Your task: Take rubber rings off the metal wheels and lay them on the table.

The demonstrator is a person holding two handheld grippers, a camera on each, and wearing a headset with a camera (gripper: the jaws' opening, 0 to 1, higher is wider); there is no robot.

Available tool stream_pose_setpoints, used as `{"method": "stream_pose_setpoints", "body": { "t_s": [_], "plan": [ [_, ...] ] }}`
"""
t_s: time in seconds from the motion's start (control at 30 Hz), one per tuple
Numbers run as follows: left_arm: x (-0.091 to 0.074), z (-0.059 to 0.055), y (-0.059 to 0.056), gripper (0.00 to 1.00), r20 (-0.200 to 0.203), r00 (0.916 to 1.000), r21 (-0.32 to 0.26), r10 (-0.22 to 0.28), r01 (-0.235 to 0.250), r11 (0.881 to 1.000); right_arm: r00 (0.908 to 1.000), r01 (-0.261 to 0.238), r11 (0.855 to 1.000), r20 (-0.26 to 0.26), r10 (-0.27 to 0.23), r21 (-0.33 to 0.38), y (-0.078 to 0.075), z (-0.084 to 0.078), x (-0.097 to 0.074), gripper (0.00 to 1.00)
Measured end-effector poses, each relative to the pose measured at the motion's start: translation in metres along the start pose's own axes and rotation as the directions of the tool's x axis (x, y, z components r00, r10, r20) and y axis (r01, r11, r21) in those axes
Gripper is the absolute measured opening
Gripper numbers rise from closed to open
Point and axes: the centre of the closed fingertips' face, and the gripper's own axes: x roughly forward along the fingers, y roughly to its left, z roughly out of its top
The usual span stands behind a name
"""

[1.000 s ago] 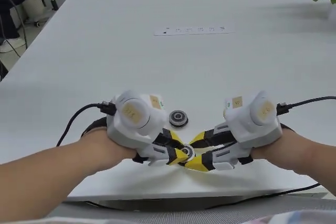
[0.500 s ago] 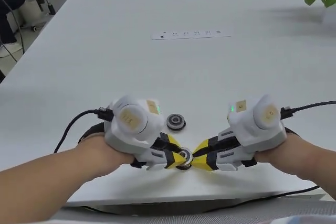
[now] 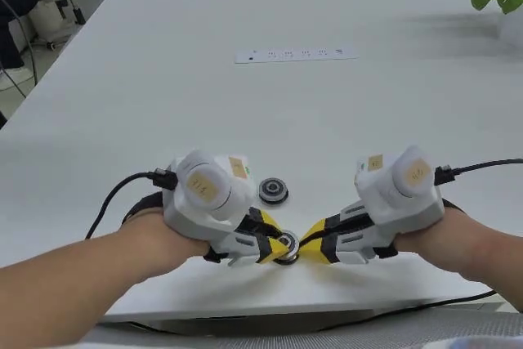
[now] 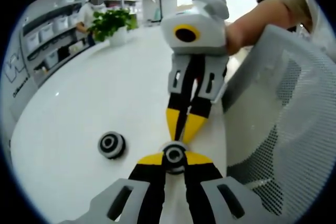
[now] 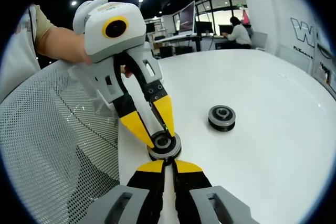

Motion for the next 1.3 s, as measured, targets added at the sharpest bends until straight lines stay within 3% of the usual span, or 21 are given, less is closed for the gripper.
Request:
{"method": "stream_pose_setpoints", "body": {
  "t_s": [0.47,0.8,1.03,1.3],
  "plan": [
    [0.0007,-0.0001,0.0,0.13,-0.003,1.0,0.005,0.001,-0.001,1.0,0.9999,0.008,0.993,0.009,-0.009,0.116,-0.0026,-0.0005,-0.0026,0.0],
    [0.0011,0.0003,0.0002,0.13,-0.002,1.0,0.009,0.001,-0.001,1.0,0.9993,0.0,0.974,0.035,-0.008,0.228,-0.0041,0.0024,-0.0081,0.0],
    [0.0015,0.0003,0.0004,0.13,-0.002,1.0,0.006,0.001,-0.001,1.0,0.9993,-0.001,0.969,0.036,-0.009,0.247,-0.0031,0.0025,-0.007,0.0],
    [0.0013,0.0003,0.0005,0.13,-0.005,1.0,0.005,0.002,-0.002,1.0,0.9983,-0.006,0.954,0.056,-0.011,0.299,-0.004,0.0034,-0.0083,0.0]
  ]
}}
